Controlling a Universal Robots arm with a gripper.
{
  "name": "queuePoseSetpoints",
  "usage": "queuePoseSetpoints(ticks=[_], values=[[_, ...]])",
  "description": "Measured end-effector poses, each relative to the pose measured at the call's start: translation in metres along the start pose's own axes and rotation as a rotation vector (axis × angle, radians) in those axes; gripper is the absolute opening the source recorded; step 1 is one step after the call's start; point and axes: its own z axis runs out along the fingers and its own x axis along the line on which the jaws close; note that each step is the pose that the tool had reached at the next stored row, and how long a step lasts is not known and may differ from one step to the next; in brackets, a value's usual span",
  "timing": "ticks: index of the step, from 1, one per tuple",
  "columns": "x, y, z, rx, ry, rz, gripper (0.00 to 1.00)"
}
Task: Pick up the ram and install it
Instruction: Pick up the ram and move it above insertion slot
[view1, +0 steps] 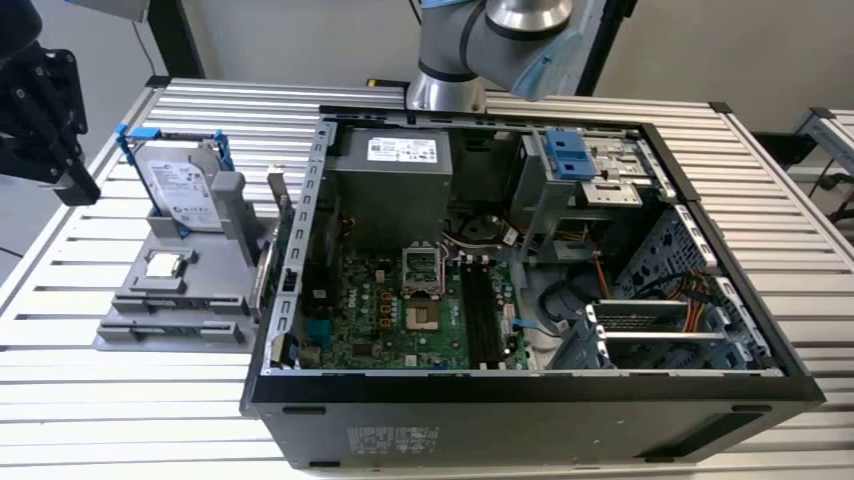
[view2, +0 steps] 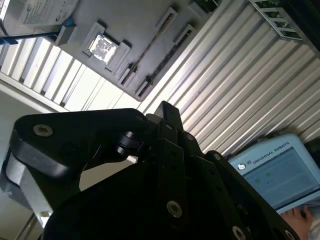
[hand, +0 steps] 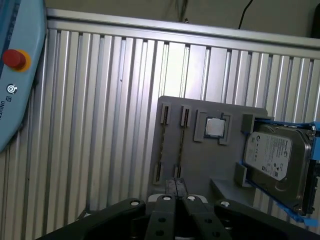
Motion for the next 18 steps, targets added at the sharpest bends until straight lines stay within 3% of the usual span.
queuePoseSetpoints(ticks=[10, 11, 18], values=[[0.0000, 0.0000, 0.0000, -0.0007, -0.0001, 0.000, 0.00], [0.0000, 0.0000, 0.0000, -0.0008, -0.0001, 0.000, 1.00], [0.0000, 0.0000, 0.0000, -0.0014, -0.0001, 0.000, 1.00]])
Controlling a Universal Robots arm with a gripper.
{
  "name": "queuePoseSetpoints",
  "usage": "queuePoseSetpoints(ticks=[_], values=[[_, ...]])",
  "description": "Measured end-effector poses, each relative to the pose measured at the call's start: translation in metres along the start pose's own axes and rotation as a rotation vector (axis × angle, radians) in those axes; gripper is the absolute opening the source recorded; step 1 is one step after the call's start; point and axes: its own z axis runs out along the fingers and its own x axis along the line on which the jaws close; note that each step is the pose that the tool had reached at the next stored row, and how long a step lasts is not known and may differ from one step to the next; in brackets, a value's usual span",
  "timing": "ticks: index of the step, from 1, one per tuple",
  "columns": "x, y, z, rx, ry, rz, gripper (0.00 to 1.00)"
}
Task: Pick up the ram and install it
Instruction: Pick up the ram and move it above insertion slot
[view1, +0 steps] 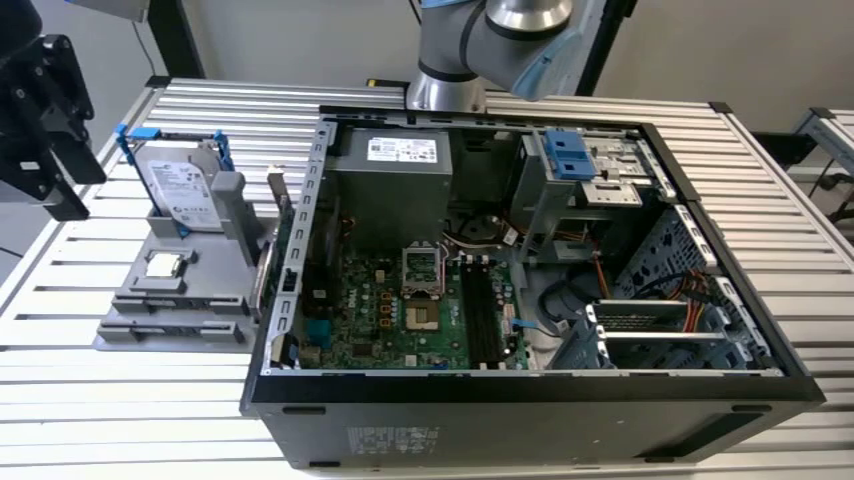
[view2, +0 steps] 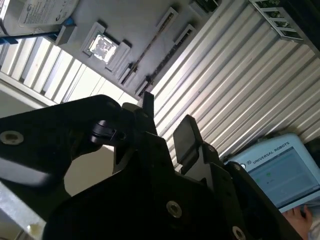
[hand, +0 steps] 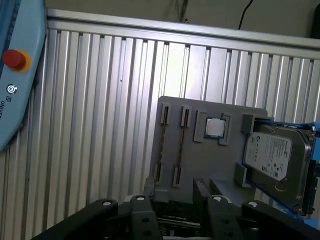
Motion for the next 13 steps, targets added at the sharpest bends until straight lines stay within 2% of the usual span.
queuePoseSetpoints(ticks=[4, 9, 13], values=[[-0.0002, -0.0001, 0.0010, -0.0004, 0.0007, 0.002, 1.00], [-0.0003, -0.0001, 0.0081, 0.0004, 0.0004, 0.045, 1.00], [-0.0004, -0.0001, 0.0123, 0.0005, 0.0005, 0.054, 1.00]])
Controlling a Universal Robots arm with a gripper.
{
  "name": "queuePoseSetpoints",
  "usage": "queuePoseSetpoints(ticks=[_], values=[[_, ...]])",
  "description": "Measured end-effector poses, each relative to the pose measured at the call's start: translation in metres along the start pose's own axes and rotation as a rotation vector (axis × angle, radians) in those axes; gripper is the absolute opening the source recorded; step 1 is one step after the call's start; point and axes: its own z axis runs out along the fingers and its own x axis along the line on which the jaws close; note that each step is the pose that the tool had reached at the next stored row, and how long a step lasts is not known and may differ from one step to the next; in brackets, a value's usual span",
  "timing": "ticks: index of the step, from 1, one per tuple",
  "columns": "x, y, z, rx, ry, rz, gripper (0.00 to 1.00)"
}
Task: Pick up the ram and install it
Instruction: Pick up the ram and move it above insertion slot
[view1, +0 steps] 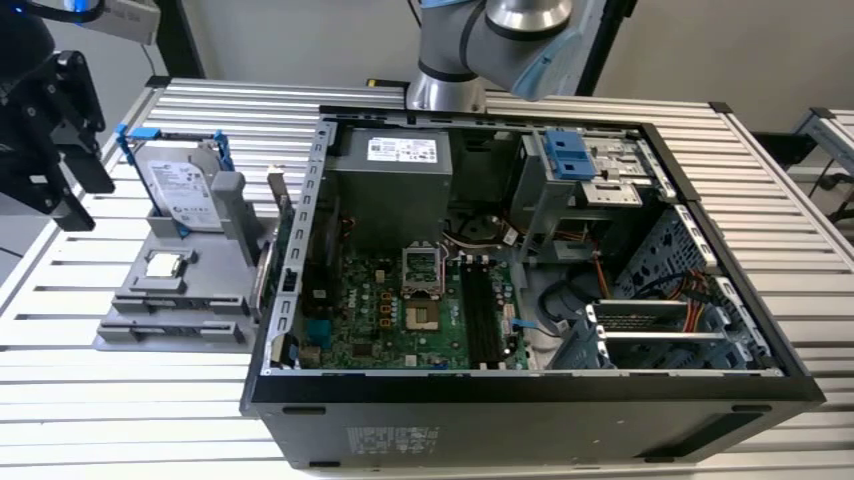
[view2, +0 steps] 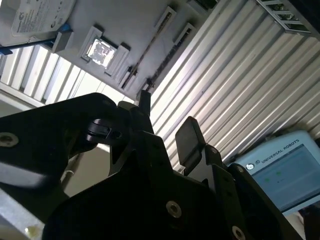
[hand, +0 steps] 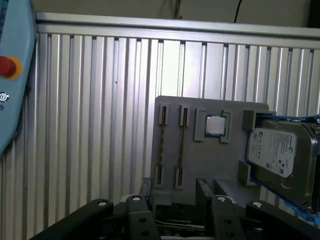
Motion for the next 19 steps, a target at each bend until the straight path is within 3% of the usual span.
queuePoseSetpoints(ticks=[19], values=[[-0.0010, -0.0016, 0.0237, -0.0007, 0.0007, 0.000, 1.00]])
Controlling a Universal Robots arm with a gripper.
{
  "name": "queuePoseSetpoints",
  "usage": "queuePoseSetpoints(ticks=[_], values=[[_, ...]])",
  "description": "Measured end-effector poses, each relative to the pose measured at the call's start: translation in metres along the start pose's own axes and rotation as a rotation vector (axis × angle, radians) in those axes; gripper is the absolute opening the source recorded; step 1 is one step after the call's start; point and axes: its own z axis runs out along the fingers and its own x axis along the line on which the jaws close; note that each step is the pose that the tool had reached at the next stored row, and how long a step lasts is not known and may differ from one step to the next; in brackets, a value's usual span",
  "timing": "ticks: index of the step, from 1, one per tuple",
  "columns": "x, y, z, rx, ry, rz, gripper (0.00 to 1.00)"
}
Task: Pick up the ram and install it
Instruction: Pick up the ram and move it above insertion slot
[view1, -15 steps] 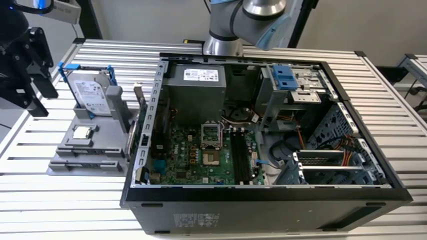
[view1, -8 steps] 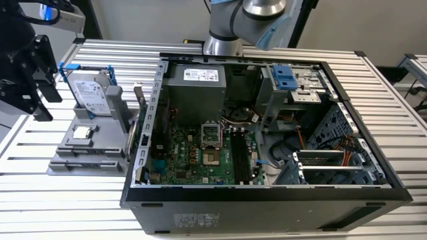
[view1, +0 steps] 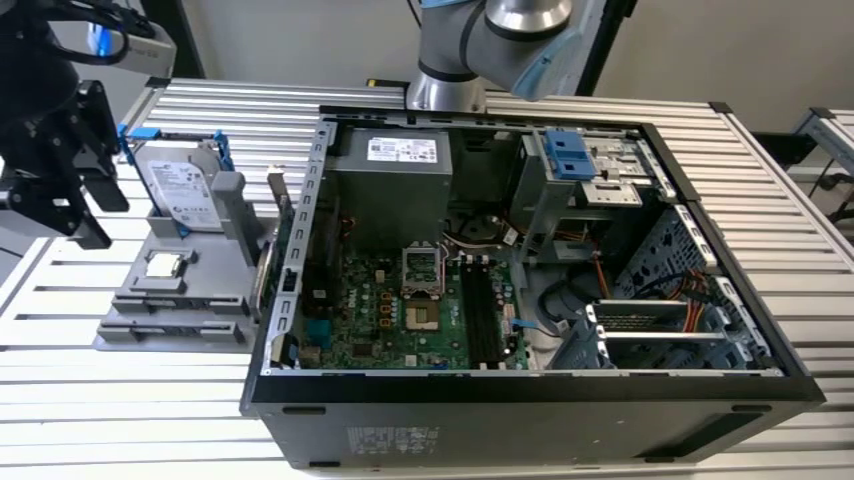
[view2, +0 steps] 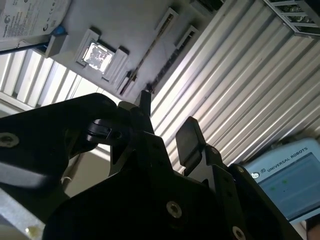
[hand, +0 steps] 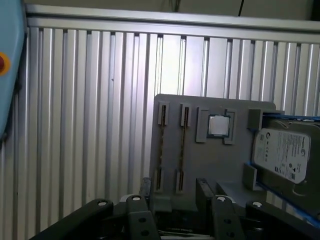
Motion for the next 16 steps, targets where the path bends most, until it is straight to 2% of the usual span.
queuePoseSetpoints(ticks=[2, 4, 7, 16], values=[[0.0000, 0.0000, 0.0015, -0.0001, 0.0000, 0.000, 1.00], [0.0000, 0.0000, 0.0026, -0.0030, 0.0032, 0.000, 1.00], [-0.0002, -0.0003, 0.0045, -0.0055, 0.0044, 0.000, 1.00], [0.0000, -0.0035, 0.0202, -0.0060, 0.0044, 0.000, 1.00]])
